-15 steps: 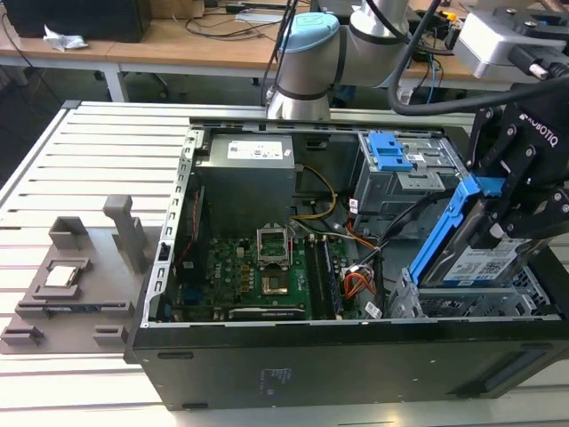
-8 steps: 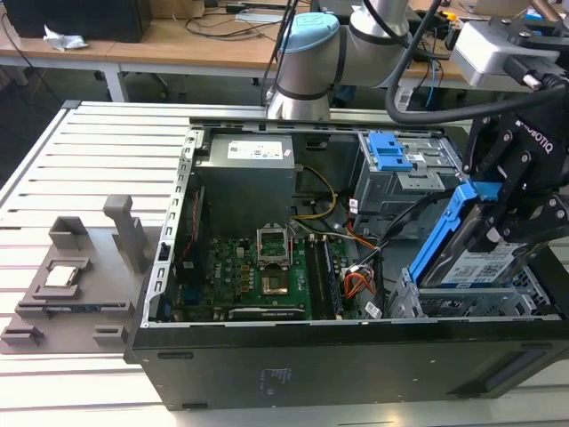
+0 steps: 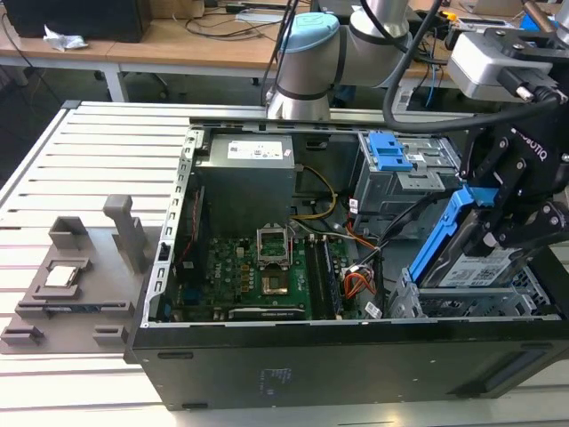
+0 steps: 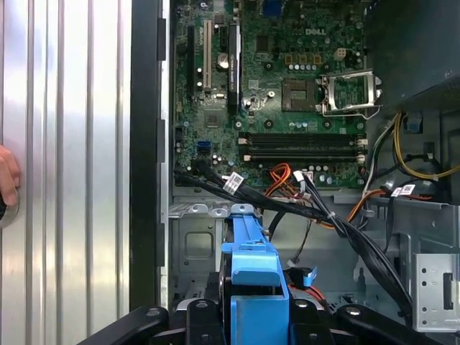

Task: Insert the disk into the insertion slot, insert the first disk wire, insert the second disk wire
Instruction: 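Insert the disk into the insertion slot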

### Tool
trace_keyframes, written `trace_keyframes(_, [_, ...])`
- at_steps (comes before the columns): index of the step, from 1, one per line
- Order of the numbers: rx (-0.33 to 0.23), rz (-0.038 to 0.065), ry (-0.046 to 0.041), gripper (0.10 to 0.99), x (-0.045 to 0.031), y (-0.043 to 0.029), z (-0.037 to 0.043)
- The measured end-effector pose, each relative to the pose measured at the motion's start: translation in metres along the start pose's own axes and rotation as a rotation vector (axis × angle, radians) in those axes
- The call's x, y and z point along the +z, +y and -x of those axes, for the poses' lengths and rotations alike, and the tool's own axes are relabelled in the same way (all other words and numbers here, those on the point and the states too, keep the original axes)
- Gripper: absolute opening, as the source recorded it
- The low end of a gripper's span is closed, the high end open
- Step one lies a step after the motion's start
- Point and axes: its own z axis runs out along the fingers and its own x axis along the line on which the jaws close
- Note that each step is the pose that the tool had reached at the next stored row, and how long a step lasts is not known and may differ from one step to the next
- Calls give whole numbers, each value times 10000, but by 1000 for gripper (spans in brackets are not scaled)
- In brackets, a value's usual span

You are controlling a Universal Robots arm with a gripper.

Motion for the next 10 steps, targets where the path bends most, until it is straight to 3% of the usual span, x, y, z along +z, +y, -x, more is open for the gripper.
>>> trace_keyframes(5, [0, 0, 1, 361, 88, -3, 1])
trace_keyframes(10, [0, 0, 3, 373, 96, -4, 0])
